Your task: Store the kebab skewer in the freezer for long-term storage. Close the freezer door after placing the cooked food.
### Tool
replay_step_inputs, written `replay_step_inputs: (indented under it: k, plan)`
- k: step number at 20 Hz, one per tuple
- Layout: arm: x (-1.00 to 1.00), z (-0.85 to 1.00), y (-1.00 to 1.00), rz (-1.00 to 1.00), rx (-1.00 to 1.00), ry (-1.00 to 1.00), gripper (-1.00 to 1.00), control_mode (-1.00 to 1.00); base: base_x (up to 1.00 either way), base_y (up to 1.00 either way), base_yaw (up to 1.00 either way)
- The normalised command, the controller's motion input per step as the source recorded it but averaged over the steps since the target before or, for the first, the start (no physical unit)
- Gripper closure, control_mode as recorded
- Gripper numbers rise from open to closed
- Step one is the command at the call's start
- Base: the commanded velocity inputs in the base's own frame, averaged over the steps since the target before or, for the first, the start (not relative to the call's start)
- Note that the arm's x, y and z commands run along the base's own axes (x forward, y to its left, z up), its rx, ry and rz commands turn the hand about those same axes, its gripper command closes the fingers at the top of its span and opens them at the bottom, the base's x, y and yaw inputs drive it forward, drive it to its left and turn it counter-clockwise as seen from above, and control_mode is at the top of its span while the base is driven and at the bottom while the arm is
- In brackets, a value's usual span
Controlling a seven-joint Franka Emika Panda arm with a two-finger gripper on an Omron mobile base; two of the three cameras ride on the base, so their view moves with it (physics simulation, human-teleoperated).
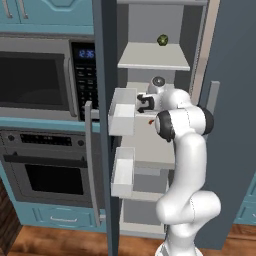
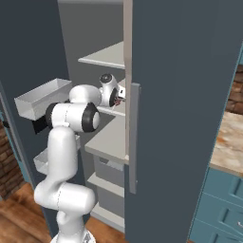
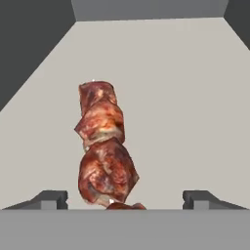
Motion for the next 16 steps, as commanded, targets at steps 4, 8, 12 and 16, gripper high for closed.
replay_step_inputs:
  k: [4, 8, 12, 16]
  plan:
    - [-0.03, 0.00, 0.00, 0.00, 0.00, 0.00, -1.00, -1.00, 0.00, 0.00, 0.00]
    - [-0.35, 0.00, 0.00, 0.00, 0.00, 0.00, -1.00, -1.00, 0.00, 0.00, 0.00]
    - [-0.64, 0.00, 0.00, 0.00, 0.00, -0.03, -1.00, -1.00, 0.00, 0.00, 0.00]
    - [-0.69, 0.01, 0.00, 0.00, 0.00, -0.02, -1.00, -1.00, 0.00, 0.00, 0.00]
